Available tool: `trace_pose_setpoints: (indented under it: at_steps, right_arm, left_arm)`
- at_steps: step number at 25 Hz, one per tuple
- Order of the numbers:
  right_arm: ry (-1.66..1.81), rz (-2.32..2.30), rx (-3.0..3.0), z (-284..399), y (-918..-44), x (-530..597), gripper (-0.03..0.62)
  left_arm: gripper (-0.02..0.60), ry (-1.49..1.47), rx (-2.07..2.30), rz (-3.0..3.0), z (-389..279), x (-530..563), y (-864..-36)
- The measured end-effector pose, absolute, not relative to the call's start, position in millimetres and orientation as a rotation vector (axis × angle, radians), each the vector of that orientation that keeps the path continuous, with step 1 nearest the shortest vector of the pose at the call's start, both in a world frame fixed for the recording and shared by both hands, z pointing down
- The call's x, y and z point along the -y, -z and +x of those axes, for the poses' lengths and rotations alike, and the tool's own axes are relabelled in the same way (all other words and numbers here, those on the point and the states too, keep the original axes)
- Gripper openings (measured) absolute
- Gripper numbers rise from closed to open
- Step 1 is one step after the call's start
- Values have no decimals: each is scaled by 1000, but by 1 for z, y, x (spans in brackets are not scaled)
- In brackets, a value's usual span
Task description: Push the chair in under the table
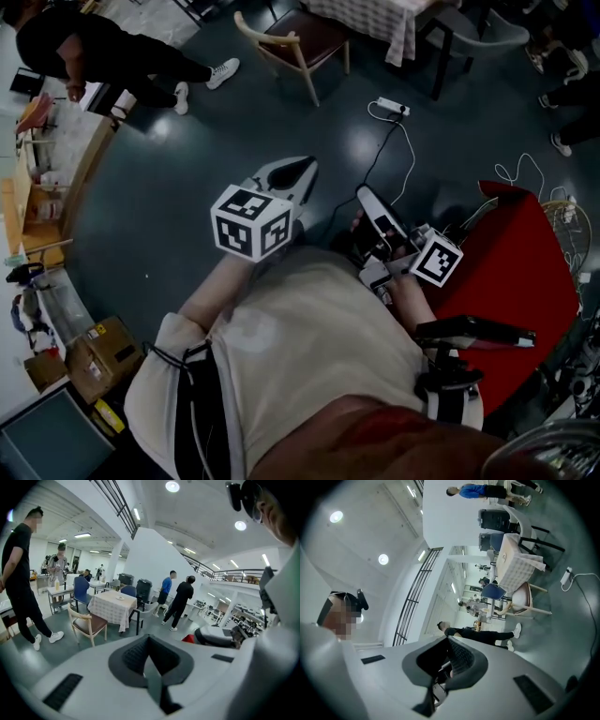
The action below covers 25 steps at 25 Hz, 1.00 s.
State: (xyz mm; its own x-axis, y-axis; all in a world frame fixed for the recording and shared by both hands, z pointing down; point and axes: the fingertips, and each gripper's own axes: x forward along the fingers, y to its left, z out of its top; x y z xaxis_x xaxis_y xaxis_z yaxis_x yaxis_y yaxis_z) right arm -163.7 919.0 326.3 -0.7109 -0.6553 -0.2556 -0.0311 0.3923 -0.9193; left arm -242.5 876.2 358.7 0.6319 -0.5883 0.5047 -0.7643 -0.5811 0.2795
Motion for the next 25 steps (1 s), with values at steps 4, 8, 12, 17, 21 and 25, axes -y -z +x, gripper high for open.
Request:
trace_pose_setpoints:
  at_steps: [4, 8, 12, 17, 21, 25]
  right_arm:
    - [1373, -601, -2038, -161, -333, -921, 11]
    - [1394, -631, -2031, -160, -335, -919, 12]
    - [1420, -669, -2012, -164, -340, -914, 12]
    - [1439, -735, -1979, -181, -349, -876, 12]
    - [1417, -749, -2008, -203, -340, -844, 12]
    - [1425, -739, -2067, -233, -334, -815, 12]
  left_arm:
    - [6, -458, 1006, 2434, -236, -882, -354]
    - [6, -416, 947, 2434, -231, -882, -356]
    - [6, -372, 921, 2421, -237, -876, -360]
    - [6, -335, 971, 2370, -271, -826, -366]
    - [6, -327, 1029, 2376, -301, -790, -362]
    - [6, -270, 1045, 2362, -326, -760, -359]
